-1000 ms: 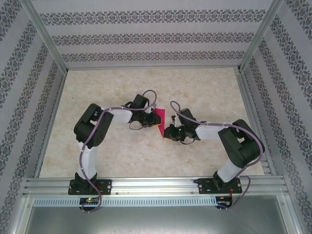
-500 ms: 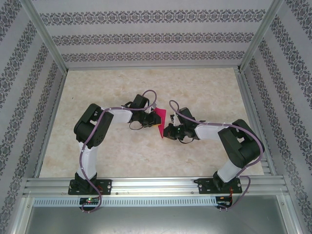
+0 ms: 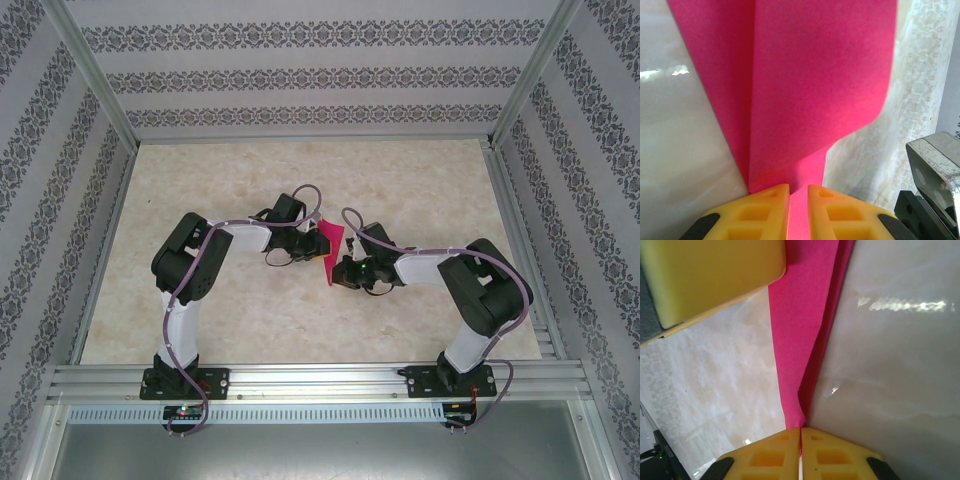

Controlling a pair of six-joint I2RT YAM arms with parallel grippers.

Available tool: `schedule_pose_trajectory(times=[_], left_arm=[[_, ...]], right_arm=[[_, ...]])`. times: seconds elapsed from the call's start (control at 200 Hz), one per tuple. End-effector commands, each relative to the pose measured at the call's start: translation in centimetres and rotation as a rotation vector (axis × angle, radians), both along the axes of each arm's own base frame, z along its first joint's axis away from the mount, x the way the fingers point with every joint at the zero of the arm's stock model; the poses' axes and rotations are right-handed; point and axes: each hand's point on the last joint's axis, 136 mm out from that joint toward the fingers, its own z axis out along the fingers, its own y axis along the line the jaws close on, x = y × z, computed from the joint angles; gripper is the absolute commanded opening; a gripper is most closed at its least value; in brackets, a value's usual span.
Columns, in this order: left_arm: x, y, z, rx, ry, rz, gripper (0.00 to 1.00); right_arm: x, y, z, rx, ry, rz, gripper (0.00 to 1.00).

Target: Fold a paper plane with a square sheet of paper (pick it up from the middle)

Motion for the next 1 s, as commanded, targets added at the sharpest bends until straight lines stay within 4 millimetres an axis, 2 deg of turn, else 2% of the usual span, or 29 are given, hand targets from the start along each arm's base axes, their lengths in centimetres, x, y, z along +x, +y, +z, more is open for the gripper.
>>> schedule_pose_trajectory(times=[0.0,0.1,0.165,0.39,0.609,0.994], left_arm=[[-2.8,2.6,-5.4,0.173,0.117,0.021,0.19],[-2.8,2.7,-5.4,0.172,0.117,0.021,0.19],[-2.7,2.6,-5.4,0.171,0.116,0.019,0.19],[-2.7,2.7,-5.4,0.173,0.115,0.021,0.18],[-2.8,2.6,-5.4,0.173,0.116,0.018,0.18],[-2.9,2.8,-5.6,0.177,0.12,0.022,0.18]], right_arm=[[1.0,0.2,2.7,0.032,-0.084,-0.015,0.15],[1.5,-1.2,3.8,0.019,-0.133,-0.055,0.18],[1.7,-1.5,4.2,0.019,-0.151,-0.062,0.18],[3.0,0.6,4.9,0.129,-0.175,-0.065,0.16],[4.0,1.5,3.2,0.156,-0.157,-0.078,0.13],[2.4,2.7,-0.2,0.138,-0.068,-0.017,0.13]])
